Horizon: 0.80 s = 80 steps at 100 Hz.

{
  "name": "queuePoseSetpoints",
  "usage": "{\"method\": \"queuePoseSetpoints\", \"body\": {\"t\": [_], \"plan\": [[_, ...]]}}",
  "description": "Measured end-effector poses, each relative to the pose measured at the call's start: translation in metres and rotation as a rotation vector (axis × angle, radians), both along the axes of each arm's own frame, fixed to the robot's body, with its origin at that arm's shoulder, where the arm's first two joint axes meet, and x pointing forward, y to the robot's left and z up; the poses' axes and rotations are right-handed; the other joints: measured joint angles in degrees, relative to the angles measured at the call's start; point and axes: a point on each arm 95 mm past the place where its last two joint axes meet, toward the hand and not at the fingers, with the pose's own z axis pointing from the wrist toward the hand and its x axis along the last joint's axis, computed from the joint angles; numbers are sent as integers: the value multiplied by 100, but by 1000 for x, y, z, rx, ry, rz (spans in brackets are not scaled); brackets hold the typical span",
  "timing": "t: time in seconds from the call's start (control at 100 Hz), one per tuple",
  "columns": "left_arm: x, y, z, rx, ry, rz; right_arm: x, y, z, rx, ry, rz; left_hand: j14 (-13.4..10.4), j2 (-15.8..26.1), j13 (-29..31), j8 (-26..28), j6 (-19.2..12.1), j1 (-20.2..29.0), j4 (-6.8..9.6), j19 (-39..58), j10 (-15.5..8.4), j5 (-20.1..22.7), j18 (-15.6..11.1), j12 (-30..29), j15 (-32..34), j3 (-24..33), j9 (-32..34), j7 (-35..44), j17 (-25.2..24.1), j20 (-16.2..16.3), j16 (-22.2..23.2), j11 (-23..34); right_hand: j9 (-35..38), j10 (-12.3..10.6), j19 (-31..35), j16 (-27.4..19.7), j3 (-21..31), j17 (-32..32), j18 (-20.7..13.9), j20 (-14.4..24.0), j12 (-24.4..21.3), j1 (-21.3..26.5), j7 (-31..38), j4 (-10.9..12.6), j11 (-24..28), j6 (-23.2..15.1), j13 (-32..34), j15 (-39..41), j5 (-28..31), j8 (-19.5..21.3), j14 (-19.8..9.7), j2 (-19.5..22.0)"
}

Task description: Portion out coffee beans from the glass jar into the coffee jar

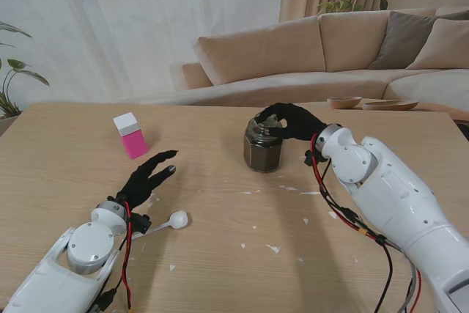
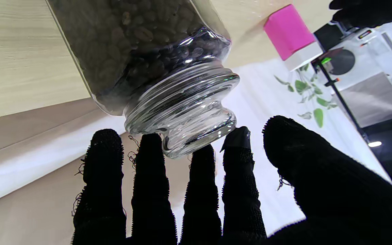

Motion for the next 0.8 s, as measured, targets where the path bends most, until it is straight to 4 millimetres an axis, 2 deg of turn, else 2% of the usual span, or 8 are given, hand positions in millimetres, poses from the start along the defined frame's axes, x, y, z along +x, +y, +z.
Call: {"method": "queuePoseSetpoints", "body": {"t": [0.26, 0.38, 0.58, 0.66, 0.8], "plan": [[0, -1, 0, -6, -5, -4, -6, 25, -3, 29, -18, 87, 0, 0, 0, 0, 0, 0, 0, 0, 0, 0, 0, 0, 0, 0, 0, 0, 0, 0, 0, 0, 52, 84, 0, -18, -63, -22, 0, 0, 37, 0, -124, 0, 0, 79, -76, -304, 42, 5, 135, 1], [0, -1, 1, -9, -8, -5, -10, 35, -3, 41, -25, 128, 0, 0, 0, 0, 0, 0, 0, 0, 0, 0, 0, 0, 0, 0, 0, 0, 0, 0, 0, 0, 94, 110, 0, -65, -69, -23, 0, 0, 101, 0, -124, 0, 137, 82, -77, -319, 46, 8, 141, 2], [0, -1, 1, -11, -10, -6, -16, 48, -7, 36, -41, 178, 0, 0, 0, 0, 0, 0, 0, 0, 0, 0, 0, 0, 0, 0, 0, 0, 0, 0, 0, 0, 131, 112, 0, -56, -131, -23, 0, 0, 86, 0, -124, 0, 39, 79, 63, -204, 46, 9, 152, 7], [0, -1, 1, -12, -11, -7, -16, 51, -8, 29, -42, 185, 0, 0, 0, 0, 0, 0, 0, 0, 0, 0, 0, 0, 0, 0, 0, 0, 0, 0, 0, 0, 129, -19, 0, 2, -145, -26, -4, 0, 101, -2, -124, 0, 51, -78, 80, -80, 46, 52, -27, 132], [-1, -1, 2, -13, -12, -5, -16, 52, -8, 25, -44, 185, 0, 0, 0, 0, 0, 0, 0, 0, 0, 0, 0, 0, 0, 0, 0, 0, 0, 0, 0, 0, 129, -44, -7, 8, -200, -98, -2, 0, 102, -2, -124, 0, 51, -119, 82, -73, 26, 74, -54, 187]]}}
